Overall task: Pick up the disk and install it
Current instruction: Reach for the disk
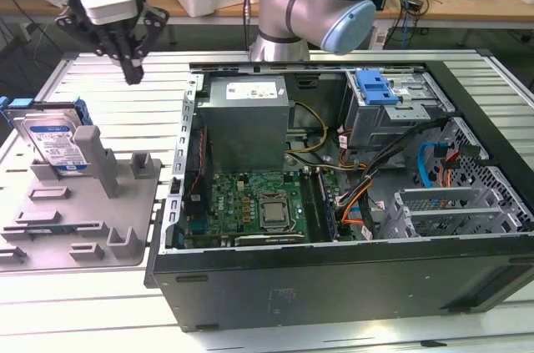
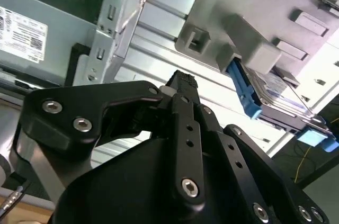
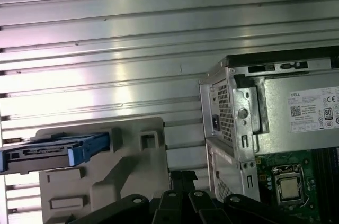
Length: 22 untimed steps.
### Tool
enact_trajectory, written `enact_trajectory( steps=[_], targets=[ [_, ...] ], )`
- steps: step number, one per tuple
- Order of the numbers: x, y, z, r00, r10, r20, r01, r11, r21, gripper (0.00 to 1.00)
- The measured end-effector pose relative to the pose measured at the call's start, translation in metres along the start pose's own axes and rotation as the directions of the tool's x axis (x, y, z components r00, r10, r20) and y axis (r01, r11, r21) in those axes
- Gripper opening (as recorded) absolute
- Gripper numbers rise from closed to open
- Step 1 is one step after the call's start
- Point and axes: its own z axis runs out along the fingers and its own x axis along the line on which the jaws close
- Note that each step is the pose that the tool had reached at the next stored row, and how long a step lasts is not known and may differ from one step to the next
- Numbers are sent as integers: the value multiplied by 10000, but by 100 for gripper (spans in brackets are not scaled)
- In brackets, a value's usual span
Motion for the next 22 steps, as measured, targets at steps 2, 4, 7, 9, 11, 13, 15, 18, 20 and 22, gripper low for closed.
enact_trajectory(
  steps=[2, 4, 7, 9, 11, 13, 15, 18, 20, 22],
  targets=[
    [66, 1, 2, 10000, 7, 0, -7, 10000, 0, 11],
    [134, 2, 4, 10000, 14, 1, -14, 10000, 0, 11],
    [294, 6, 10, 10000, 48, 2, -48, 10000, 1, 11],
    [389, 10, 16, 10000, 76, 4, -76, 10000, 1, 11],
    [441, 12, 19, 10000, 93, 4, -93, 10000, 2, 11],
    [519, 16, 25, 9999, 118, 5, -118, 9999, 2, 11],
    [598, 20, 30, 9999, 144, 7, -144, 9999, 3, 11],
    [697, 26, 36, 9999, 156, 7, -156, 9999, 3, 11],
    [769, 36, 42, 9999, 160, 8, -160, 9999, 3, 11],
    [859, 50, 49, 9999, 164, 8, -164, 9999, 3, 11]
  ],
)
